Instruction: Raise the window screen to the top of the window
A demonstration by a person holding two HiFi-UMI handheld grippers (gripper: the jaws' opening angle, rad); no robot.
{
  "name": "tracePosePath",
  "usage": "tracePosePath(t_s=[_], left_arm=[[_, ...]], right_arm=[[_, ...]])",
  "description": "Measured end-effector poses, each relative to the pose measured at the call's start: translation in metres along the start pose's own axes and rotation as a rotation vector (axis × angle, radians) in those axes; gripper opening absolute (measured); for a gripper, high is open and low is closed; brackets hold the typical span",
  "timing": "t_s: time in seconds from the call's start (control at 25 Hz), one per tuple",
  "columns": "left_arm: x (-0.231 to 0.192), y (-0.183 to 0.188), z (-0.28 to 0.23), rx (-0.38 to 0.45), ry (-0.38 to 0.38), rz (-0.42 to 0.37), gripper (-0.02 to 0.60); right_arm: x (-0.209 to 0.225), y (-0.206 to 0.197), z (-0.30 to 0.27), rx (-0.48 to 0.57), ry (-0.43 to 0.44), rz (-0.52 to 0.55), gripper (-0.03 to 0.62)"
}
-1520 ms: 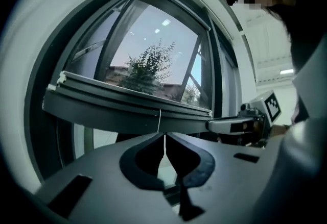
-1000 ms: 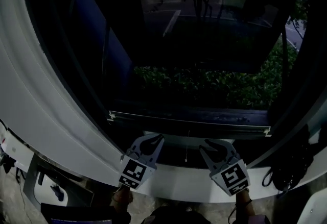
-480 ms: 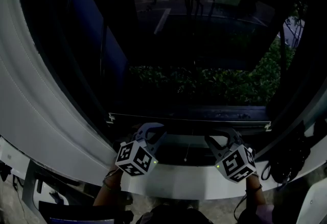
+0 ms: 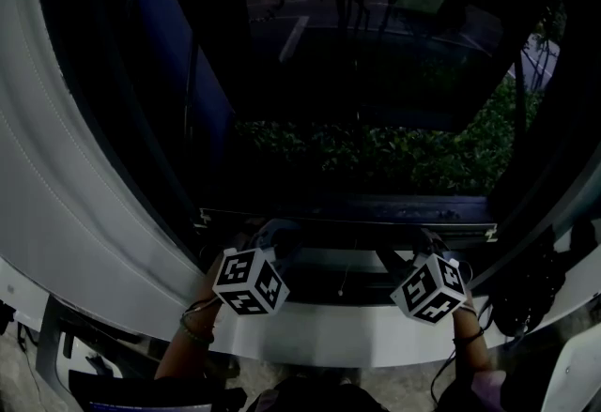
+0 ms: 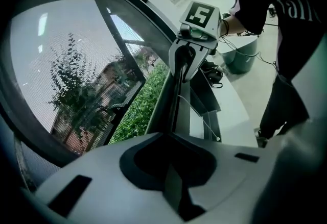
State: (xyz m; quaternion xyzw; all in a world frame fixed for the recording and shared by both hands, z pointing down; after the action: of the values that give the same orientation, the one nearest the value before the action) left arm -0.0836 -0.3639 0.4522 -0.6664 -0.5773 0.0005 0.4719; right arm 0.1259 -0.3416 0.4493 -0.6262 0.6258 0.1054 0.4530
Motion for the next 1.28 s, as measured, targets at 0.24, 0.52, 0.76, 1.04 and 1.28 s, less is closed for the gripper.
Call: tracePosePath(t_s=[0.24,0.52,0.76,1.04,1.28], left_arm=[[-0.007,-0.001,0.000,-0.081,-0.059,-0.015,0.028],[-0.008,0.002,-0.002,-0.118,-0.082,-0.050,0.032],[-0.006,0.007,-0.006,-0.185,-0.103,-0.177,0.031],[-0.008,0.011,-0.007,-0.206,-0.127,-0.208,0.022],[-0.006,0.015,-0.012,-0.279,-0.122,-0.231,0.023]], right_arm=[[0.005,-0.005,-0.002,-0.001,0.009,-0.003,0.067],[0.006,-0.003,-0.002,-0.008,0.030,0.033,0.067],[0.006,-0.001,-0.005,-0.031,0.065,0.104,0.066],[0.009,0.007,-0.009,-0.113,0.093,0.201,0.034],[0.007,0.013,-0.013,-0.171,0.098,0.266,0.028]])
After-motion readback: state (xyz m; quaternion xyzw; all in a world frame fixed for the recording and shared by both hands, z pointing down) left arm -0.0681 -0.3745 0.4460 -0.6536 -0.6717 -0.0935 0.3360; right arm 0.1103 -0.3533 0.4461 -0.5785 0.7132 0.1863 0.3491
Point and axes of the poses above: the fingertips, and each gripper's own axes: z backward along the fingers, x to its right, y out of its top, the point moved 9 cm from there along z, backward along the fingers, and after that the axes turned 13 degrees about z, right-handed, at the moved point
